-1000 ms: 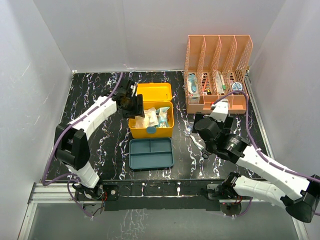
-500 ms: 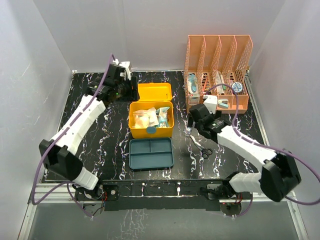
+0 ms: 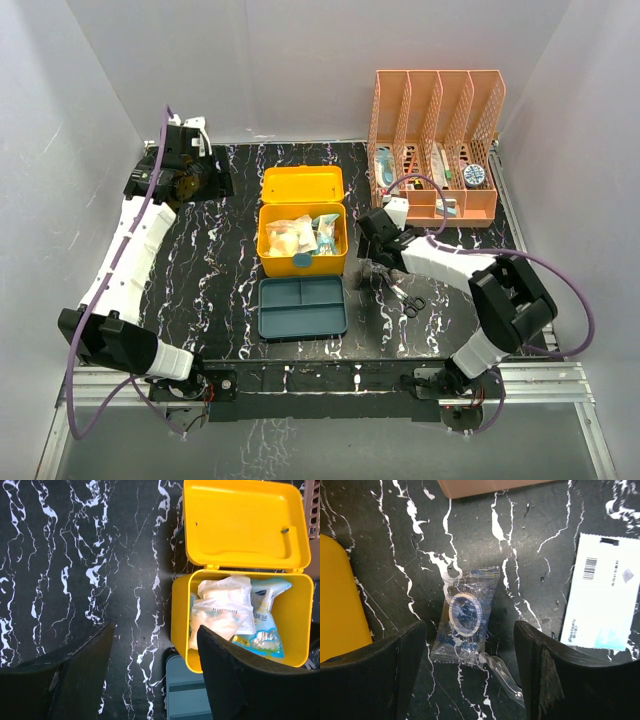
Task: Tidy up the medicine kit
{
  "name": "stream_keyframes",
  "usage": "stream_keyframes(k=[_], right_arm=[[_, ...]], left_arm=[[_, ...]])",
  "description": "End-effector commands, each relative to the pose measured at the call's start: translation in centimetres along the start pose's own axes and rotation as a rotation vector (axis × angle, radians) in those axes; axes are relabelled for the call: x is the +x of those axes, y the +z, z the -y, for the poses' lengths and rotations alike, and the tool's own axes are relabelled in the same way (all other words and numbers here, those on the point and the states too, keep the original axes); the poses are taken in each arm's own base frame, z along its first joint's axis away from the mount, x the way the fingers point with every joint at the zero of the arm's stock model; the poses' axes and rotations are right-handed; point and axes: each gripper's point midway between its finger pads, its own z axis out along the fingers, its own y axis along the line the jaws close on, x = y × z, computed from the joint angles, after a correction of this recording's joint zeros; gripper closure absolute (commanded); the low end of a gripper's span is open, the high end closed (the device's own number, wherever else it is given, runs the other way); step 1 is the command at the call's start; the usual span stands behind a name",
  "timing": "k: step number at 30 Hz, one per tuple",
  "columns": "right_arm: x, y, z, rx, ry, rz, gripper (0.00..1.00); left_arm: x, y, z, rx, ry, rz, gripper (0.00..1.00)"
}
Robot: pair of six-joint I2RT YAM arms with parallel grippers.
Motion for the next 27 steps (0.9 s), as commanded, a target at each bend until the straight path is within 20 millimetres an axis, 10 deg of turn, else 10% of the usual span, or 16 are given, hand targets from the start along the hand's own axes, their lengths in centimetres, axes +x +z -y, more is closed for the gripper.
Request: stream_keyframes(k=[1, 8, 17, 27], right_arm=[[-1.3, 1.3, -2.2, -0.045, 0.061, 0.041, 0.32], [0.0, 3.0, -2.1, -0.015, 0.047, 0.017, 0.44], [0.0, 2.8, -1.9, -0.009, 0.034, 0.019, 0.87], [-4.3, -4.5, -3.1, -0.058, -0.013, 0.117, 0.90]], left_arm=[[1.6, -0.5, -0.1, 0.024, 0.017, -0.053, 0.33], [1.8, -0.5, -0.2, 0.022, 0.030, -0.053, 0.18], [3.1, 0.1, -1.2, -0.016, 0.057, -0.085, 0.01], [5.2, 0.8, -3.0, -0.051, 0.059, -0.154, 0.01]])
